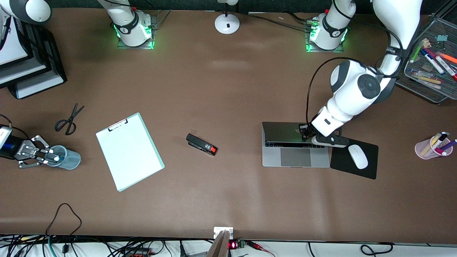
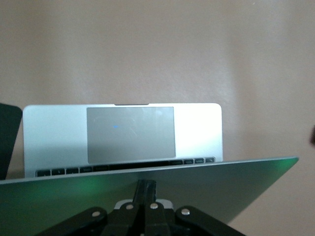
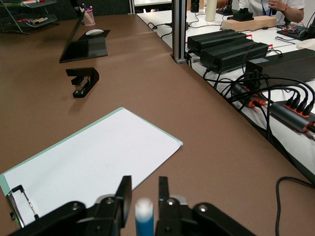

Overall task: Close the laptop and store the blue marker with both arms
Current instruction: 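Drop the marker into the pen cup while the left gripper pushes the lid, then press the laptop lid shut with the left gripper while the right gripper withdraws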

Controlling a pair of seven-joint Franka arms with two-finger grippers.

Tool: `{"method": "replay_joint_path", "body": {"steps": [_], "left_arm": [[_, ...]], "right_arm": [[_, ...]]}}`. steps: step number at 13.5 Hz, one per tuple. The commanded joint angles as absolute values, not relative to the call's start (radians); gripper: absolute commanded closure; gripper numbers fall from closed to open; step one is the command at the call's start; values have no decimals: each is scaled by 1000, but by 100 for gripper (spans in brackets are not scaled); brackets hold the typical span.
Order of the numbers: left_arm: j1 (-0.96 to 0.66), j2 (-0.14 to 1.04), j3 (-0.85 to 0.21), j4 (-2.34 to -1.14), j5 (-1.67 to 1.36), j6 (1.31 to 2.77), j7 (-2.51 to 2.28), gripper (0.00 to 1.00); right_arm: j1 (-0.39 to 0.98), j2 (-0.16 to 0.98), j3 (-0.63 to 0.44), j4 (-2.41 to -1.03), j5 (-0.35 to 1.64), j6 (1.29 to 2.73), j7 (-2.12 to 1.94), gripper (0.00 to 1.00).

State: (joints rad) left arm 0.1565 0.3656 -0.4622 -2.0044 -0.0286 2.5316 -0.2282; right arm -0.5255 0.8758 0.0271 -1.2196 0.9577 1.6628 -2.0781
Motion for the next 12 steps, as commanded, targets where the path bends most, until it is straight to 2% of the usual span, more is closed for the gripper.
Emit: {"method": "replay_joint_path", "body": {"steps": [1,7,12], "left_arm": [[153,471,-450,-1942,24,2586,-213,100],[146,616,-442,-1836,57,2626,-213,100],[138,718,-403,-1830,141,2769,-216,100]], "right_arm": [[-540,882,38,-1187,971,1632,-2002,0],[-437,744,41,-1183,780,1632,-1489,0],[-295,600,38,-1184,536,1637,-1006,0]]}}
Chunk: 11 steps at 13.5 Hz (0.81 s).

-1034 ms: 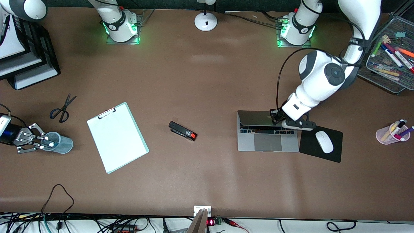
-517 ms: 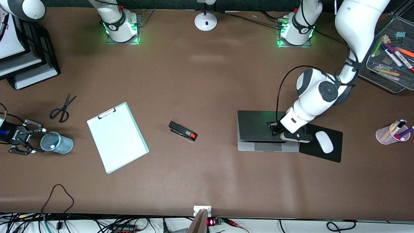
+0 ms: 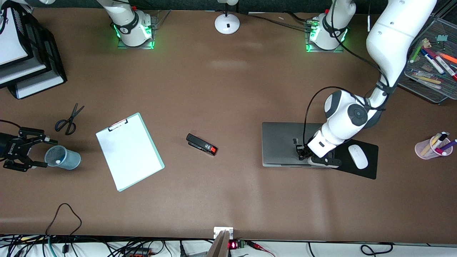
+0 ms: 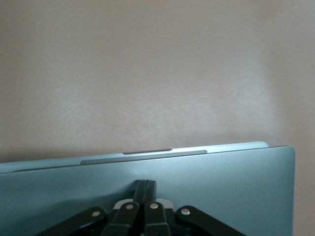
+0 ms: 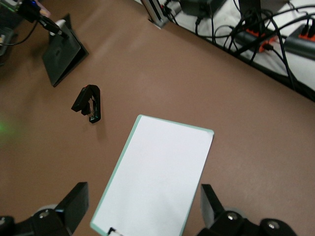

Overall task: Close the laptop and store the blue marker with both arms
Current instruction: 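Press the laptop lid shut with the left gripper while the right gripper withdraws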

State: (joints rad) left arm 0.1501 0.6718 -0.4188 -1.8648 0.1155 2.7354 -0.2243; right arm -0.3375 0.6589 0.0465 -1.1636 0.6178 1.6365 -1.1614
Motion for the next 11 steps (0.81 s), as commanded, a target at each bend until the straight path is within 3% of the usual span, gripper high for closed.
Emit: {"method": "replay_joint_path", "body": {"steps": [1,8,11], "left_arm": [[137,727,-402,-1829,141,2778,-216,100],[136,767,-402,-1830,143,2835,-216,100],[152,730,-405,-1803,143,2754,-215,100]], "right_arm": [[-272,575,38,-1186,487,1635,-902,0],[-68,384,40,-1287,171,1502,-297,0],[-32,307,40,-1324,117,1405,-131,0]]}}
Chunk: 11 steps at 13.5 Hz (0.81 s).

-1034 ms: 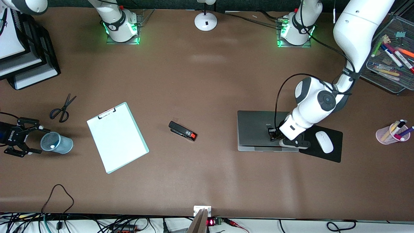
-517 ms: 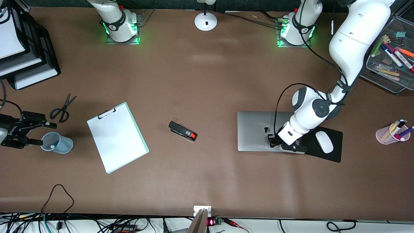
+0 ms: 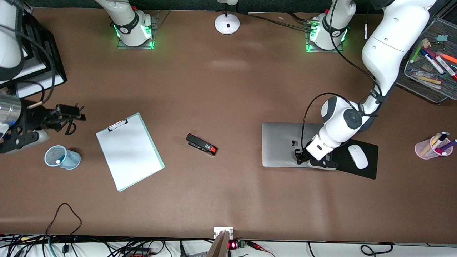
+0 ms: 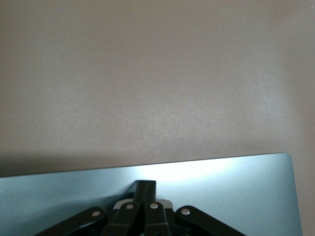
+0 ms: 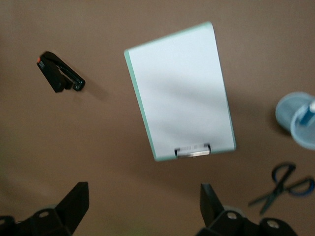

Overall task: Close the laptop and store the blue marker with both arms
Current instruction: 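Press the laptop lid shut with the left gripper while the right gripper withdraws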

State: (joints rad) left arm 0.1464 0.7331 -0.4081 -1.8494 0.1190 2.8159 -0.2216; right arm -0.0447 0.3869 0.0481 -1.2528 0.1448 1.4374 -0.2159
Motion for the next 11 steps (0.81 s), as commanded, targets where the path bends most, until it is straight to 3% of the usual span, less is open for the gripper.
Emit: {"method": "replay_joint_path", "body": {"steps": [1,7,8,11], "left_arm": [[150,697,-405,-1769,143,2658,-215,100],[144,517,-417,-1660,143,2211,-215,99],[141,477,-419,-1658,143,2151,-221,90],[141,417,-419,-1632,143,2019,-218,26]], "right_arm": [[-25,263,40,-1369,112,1399,-99,0],[-2,-36,43,-1682,45,1538,26,0],[-2,-69,44,-1719,35,1555,29,0],[-2,-144,46,-1792,31,1585,54,0]]}}
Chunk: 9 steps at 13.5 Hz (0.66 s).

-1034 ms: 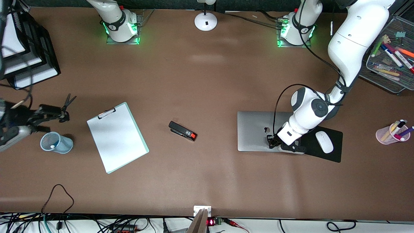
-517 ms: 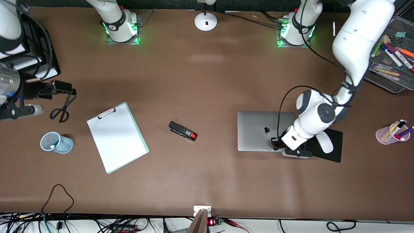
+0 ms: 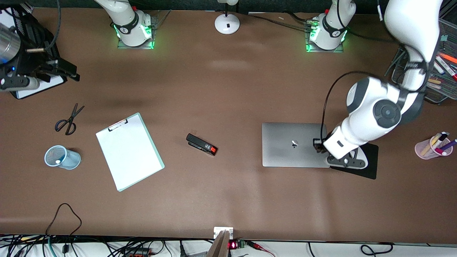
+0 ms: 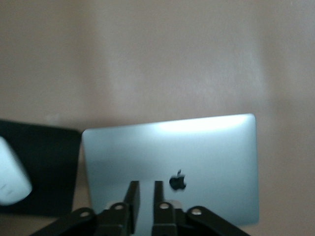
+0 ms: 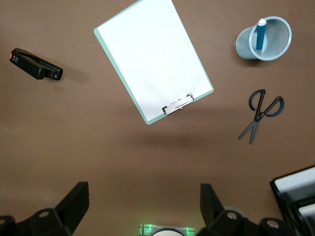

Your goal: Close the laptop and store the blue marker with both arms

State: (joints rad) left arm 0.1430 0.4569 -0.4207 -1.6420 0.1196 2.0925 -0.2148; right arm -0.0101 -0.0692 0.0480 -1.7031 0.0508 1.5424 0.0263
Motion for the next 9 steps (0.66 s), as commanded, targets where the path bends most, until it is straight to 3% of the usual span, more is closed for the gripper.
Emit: {"method": "replay_joint_path", "body": {"steps": [1,2,9], "left_arm": [[143,401,-419,-1625,143,1991,-215,14],[143,378,-419,-1621,143,1985,-216,1],[143,281,-420,-1566,129,1812,-224,0]], "right_arm": [[-2,-164,46,-1804,31,1585,60,0],[2,-181,48,-1818,31,1583,72,0],[-2,-126,61,-1715,14,1577,66,0]]}}
